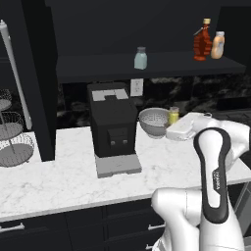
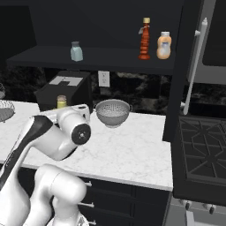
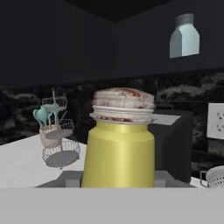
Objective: Put the shaker and condiment bottle from the counter next to their counterparts in the cabinet.
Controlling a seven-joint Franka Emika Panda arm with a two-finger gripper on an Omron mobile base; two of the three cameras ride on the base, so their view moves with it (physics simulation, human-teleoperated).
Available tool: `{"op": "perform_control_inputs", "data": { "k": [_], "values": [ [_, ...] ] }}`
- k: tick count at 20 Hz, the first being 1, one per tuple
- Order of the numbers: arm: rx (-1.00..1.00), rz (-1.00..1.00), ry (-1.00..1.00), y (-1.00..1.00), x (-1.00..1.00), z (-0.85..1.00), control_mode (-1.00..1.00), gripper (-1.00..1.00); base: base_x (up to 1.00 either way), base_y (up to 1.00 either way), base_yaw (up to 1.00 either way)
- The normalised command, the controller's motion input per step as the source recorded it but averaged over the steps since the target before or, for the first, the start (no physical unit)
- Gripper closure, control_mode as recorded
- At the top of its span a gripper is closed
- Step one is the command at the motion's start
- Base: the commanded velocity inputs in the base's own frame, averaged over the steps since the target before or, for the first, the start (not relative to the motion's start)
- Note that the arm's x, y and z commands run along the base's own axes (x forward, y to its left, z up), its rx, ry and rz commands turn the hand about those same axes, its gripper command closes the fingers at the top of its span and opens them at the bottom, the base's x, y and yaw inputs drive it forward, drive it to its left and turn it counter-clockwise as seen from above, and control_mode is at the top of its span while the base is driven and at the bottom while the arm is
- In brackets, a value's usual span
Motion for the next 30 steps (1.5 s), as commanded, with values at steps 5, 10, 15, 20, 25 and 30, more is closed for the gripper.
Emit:
{"op": "perform_control_inputs", "data": {
  "k": [5,10,15,20,25,30],
  "values": [
    [0.00,-0.16,-0.02,0.43,-0.02,0.56,-1.00,1.00,0.00,0.00,0.00],
    [0.00,-0.19,-0.06,0.60,0.00,0.48,-1.00,1.00,0.00,0.00,0.00],
    [-0.01,-0.18,0.01,0.11,0.00,0.59,-1.00,1.00,0.00,0.00,0.00],
    [0.00,-0.06,0.00,0.09,0.09,0.66,-1.00,1.00,0.00,0.00,0.00],
    [0.00,0.00,0.00,0.16,0.06,0.57,-1.00,1.00,0.00,0.00,0.00],
    [-0.03,0.01,0.09,0.37,0.20,0.39,-1.00,1.00,0.00,0.00,0.00]
  ]
}}
